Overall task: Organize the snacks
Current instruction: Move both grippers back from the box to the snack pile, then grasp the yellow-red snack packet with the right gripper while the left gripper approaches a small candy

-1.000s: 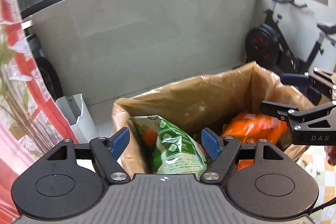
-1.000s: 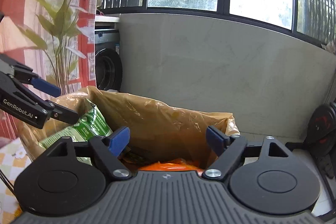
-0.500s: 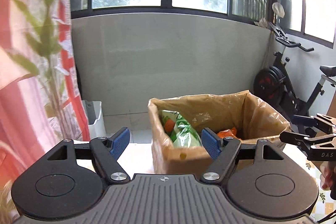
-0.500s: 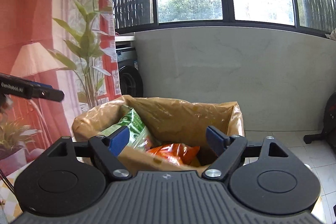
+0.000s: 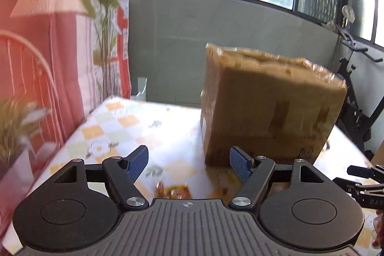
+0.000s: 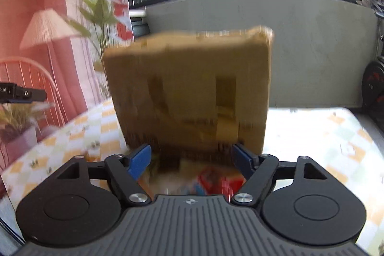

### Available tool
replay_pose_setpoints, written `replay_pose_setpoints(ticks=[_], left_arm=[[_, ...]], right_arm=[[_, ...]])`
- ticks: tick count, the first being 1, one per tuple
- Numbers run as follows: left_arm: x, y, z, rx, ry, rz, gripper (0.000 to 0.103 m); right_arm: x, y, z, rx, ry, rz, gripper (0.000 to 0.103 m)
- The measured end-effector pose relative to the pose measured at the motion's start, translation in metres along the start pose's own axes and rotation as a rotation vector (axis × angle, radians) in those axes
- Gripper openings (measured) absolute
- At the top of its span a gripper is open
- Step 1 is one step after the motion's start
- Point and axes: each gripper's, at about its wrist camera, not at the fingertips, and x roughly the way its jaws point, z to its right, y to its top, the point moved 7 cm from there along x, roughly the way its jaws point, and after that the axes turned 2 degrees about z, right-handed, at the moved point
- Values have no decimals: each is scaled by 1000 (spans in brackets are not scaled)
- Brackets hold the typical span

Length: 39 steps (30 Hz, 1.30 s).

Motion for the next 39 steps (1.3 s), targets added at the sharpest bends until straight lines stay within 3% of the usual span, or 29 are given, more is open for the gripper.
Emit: replay_pose_setpoints(ticks=[5,12,19,30,39], left_arm=[[7,-36,2,20,25,-45,76],[9,-56,2,31,52,-49,76],[14,-72,4,13,47,-88,76],[18,-78,6,2,31,-104,76],[21,-82,6,-8,22,-120,76]], right_arm=[[3,-46,1,14,-41,-124,72],[19,-71,-3,15,-48,-233,70],[22,-77,-1,4,-87,-245,64],[13,-79,9,49,-135,-249,66],[9,-83,1,-18,-164,-288,69]])
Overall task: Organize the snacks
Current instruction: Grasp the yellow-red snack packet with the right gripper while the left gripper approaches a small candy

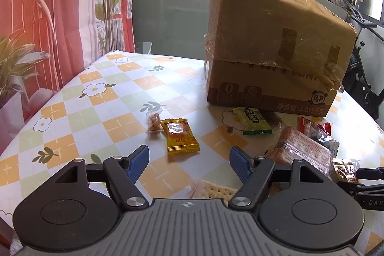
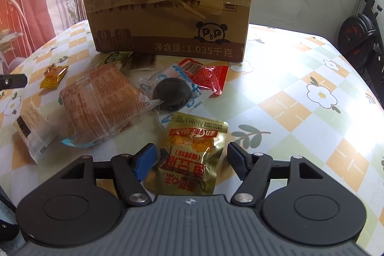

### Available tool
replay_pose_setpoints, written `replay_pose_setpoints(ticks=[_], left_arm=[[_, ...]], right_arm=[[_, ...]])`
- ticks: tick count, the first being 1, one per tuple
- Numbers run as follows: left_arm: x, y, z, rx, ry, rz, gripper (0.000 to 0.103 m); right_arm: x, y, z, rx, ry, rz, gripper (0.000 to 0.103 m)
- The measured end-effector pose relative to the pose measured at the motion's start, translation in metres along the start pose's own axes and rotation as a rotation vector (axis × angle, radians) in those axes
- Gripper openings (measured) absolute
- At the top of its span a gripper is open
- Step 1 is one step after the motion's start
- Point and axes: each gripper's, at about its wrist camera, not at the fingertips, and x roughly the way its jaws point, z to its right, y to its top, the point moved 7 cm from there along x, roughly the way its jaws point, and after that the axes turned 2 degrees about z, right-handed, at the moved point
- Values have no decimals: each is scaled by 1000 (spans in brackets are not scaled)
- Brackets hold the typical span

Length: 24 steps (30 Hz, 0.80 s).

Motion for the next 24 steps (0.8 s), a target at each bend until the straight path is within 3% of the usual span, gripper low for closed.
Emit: replay_pose_setpoints(ticks=[10,12,15,20,24], left_arm=[[2,-1,-2,-15,4,-8,76],[3,-1,-1,-17,5,-9,76],[2,-2,-1,-18,4,-8,76],[2,-2,-1,-20,6,-7,76],[4,-3,-1,-16,10,-13,76]], right_arm=[[-3,0,6,3,27,37,57],[-4,0,9,15,27,44,49],[-6,2,14,63,50,60,47],[-16,19,21,77,57,172,47],[-8,33,12,-46,80,242,47]])
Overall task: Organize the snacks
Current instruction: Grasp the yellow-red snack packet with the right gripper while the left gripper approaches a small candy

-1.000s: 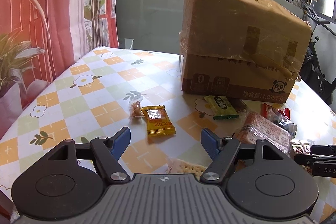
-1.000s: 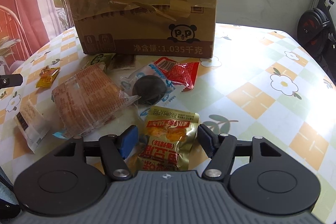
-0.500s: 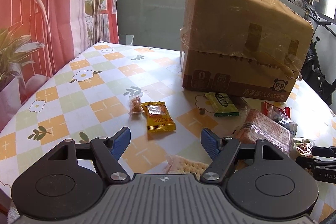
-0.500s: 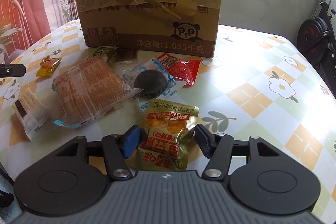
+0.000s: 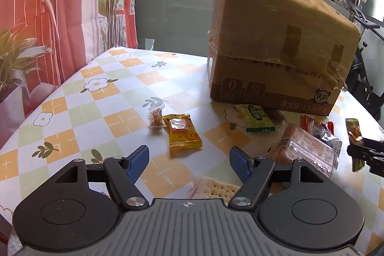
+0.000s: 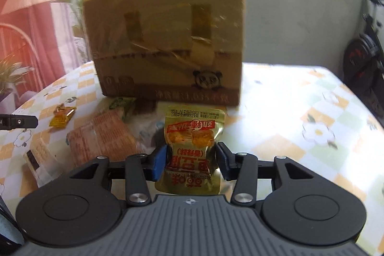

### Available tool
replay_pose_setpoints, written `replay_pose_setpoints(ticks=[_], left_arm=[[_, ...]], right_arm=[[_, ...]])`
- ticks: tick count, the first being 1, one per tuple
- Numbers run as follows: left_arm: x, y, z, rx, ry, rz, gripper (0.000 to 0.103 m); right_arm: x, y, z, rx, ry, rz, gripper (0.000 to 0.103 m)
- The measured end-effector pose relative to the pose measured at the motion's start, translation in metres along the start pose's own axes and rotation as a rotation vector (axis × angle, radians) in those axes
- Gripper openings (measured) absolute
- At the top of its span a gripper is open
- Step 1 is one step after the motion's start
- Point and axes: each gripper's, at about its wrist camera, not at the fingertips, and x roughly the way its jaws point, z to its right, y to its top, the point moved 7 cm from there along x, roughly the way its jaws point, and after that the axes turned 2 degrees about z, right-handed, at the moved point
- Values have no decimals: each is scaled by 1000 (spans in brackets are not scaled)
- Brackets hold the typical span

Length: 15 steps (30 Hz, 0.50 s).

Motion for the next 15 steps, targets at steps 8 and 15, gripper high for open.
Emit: replay_pose_setpoints(ticks=[8,15], left_arm=[[9,4,-7,-13,6,-13,70],[34,36,-30,-63,16,27,42]], right_arm=[[39,10,-7,-87,36,53,47],[48,12,-9,-74,67,81,47]])
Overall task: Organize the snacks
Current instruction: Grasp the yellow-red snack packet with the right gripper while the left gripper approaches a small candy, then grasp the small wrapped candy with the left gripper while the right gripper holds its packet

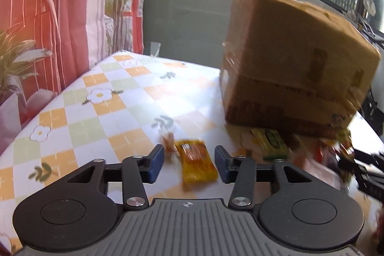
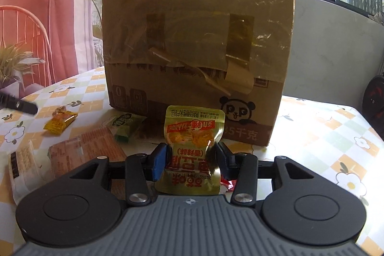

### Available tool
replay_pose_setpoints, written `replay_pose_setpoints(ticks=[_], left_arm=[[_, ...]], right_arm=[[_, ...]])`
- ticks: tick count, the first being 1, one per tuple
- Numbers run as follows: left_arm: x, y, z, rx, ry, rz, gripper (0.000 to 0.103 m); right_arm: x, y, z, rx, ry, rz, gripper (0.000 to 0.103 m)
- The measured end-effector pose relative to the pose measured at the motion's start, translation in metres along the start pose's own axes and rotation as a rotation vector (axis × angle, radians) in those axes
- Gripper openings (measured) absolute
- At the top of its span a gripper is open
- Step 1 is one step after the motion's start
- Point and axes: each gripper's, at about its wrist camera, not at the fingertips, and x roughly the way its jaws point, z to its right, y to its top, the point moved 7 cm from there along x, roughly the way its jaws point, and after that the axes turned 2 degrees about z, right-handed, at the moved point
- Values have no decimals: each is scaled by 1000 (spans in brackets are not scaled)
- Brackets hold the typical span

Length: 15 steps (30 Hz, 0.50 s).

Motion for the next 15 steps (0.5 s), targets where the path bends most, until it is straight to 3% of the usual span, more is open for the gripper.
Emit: replay_pose_setpoints(ticks=[6,15], left_arm=[[40,20,-15,-12,53,-18,36],[69,12,-21,-13,76,-91,33]], right_arm=[[-2,0,-1,-4,-5,7,47],[1,-2,3,17,0,-16,48]])
